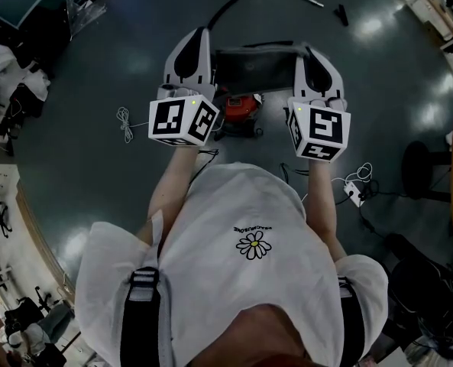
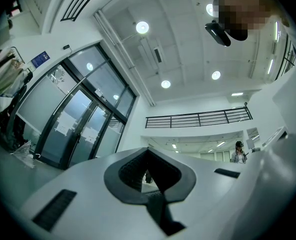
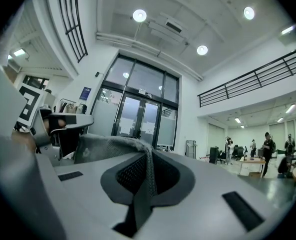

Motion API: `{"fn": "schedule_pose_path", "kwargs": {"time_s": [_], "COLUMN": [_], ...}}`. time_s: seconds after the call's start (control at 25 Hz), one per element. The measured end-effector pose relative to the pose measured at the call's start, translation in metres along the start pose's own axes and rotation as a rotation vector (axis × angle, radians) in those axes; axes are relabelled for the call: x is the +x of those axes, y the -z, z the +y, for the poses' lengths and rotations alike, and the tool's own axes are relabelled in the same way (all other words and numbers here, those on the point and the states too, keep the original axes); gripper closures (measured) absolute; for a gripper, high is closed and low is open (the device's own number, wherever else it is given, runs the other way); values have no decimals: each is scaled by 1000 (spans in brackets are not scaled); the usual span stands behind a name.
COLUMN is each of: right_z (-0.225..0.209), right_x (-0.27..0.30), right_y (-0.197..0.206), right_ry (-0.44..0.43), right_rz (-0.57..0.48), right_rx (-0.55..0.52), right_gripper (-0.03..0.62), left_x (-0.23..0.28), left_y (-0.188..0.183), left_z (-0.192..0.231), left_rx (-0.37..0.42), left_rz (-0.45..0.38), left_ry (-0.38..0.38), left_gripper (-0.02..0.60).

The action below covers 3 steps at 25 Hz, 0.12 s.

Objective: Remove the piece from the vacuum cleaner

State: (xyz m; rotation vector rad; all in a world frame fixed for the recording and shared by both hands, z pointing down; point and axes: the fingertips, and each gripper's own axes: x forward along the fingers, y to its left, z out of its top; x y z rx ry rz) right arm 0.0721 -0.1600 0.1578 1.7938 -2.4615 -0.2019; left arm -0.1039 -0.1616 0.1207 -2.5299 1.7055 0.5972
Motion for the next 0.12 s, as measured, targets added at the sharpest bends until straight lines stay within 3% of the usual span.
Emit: {"fn": "schedule_pose_path", "kwargs": {"time_s": [0.12], "right_z": [-5], "right_x": [-1], "right_y": [1], "right_ry": [4], "right_rz": [-2], "right_rx": [2], "right_gripper": [568], "left_x": [3], "left_y": [1], "left_z": [-4], "left_rx": [1], "left_rz": [-1], "left_ry": [4], "left_gripper": [577]}}
